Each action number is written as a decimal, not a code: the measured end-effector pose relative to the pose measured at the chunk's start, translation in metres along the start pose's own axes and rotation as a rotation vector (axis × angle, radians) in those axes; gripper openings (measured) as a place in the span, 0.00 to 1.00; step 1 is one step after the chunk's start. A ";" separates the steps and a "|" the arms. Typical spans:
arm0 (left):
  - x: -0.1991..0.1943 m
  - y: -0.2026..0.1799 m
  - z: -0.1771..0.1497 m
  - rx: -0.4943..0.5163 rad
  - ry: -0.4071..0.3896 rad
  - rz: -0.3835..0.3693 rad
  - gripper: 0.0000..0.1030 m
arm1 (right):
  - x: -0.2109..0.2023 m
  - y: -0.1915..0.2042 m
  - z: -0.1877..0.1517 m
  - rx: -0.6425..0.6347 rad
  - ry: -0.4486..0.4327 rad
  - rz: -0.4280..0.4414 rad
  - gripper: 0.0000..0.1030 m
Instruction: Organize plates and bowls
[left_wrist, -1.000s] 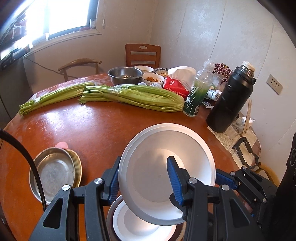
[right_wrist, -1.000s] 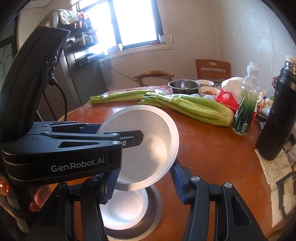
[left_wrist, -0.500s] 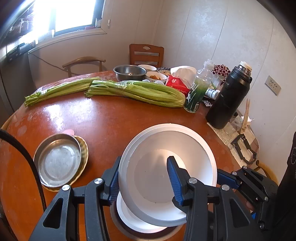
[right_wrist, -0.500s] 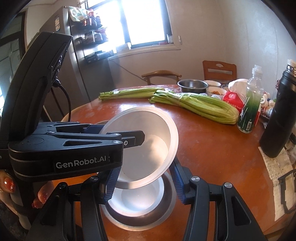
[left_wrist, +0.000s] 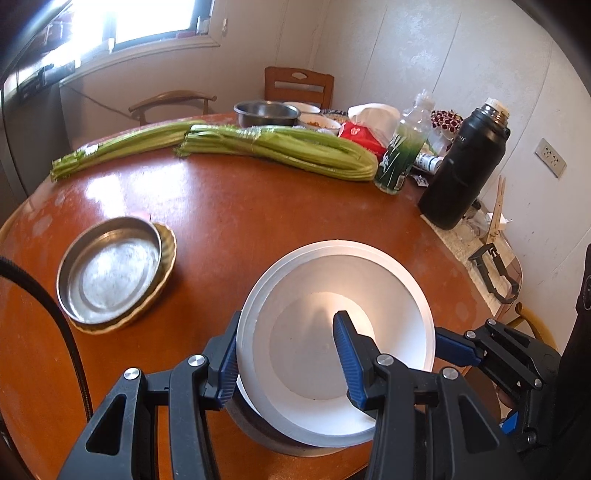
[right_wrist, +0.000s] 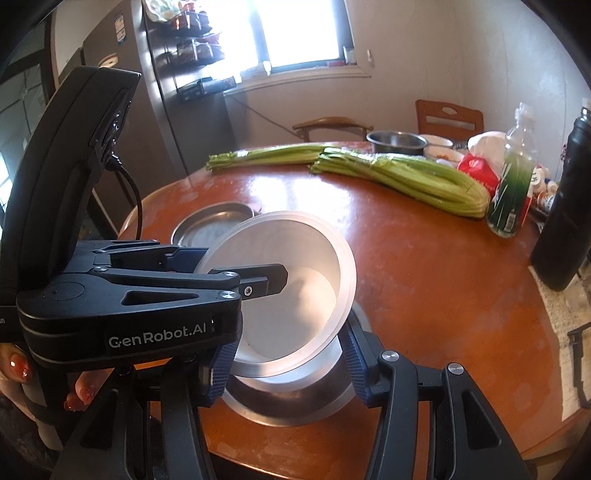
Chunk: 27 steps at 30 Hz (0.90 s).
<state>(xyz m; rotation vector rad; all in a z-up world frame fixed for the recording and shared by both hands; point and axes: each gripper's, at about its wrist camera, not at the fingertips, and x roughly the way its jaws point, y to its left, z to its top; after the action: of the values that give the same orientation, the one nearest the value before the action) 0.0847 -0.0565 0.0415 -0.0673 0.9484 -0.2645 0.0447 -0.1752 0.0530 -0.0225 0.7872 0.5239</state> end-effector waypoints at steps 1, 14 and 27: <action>0.002 0.001 -0.002 -0.002 0.003 0.002 0.45 | 0.002 0.000 -0.002 0.003 0.008 0.003 0.54; 0.018 0.009 -0.012 -0.008 0.033 0.034 0.45 | 0.024 0.004 -0.011 0.004 0.058 0.023 0.54; 0.029 0.008 -0.016 0.007 0.037 0.052 0.45 | 0.035 0.001 -0.016 0.002 0.083 0.015 0.54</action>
<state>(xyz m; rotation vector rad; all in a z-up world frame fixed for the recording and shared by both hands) 0.0888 -0.0554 0.0080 -0.0316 0.9846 -0.2214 0.0543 -0.1620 0.0179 -0.0366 0.8692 0.5390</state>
